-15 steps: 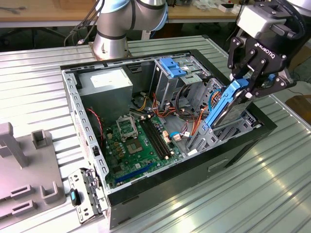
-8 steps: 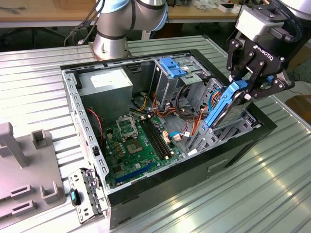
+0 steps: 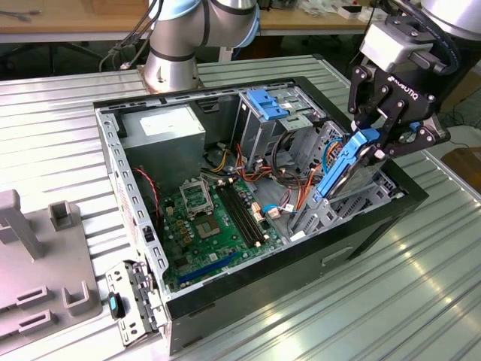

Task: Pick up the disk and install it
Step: 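Insert the disk into the insertion slot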

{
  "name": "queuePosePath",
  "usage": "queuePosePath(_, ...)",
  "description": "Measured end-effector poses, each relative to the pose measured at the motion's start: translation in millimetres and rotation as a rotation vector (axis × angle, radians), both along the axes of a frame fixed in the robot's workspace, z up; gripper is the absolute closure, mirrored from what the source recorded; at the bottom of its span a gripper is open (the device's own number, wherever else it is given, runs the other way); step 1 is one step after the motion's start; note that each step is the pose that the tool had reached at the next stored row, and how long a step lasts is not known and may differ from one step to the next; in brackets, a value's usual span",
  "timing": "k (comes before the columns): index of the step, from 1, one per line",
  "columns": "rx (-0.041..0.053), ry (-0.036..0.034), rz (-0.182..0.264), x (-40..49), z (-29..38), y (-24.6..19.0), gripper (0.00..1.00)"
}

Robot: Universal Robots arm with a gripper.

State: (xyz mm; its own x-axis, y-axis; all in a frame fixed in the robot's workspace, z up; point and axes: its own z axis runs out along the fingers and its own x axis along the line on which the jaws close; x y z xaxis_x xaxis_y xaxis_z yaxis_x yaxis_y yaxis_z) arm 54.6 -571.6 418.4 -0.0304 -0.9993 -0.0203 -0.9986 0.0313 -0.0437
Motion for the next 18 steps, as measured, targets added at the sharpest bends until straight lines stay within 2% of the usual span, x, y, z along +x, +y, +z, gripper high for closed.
queuePosePath(18, 0.0000, 0.0000, 0.000, 0.0, -4.4, 0.0, 0.63)
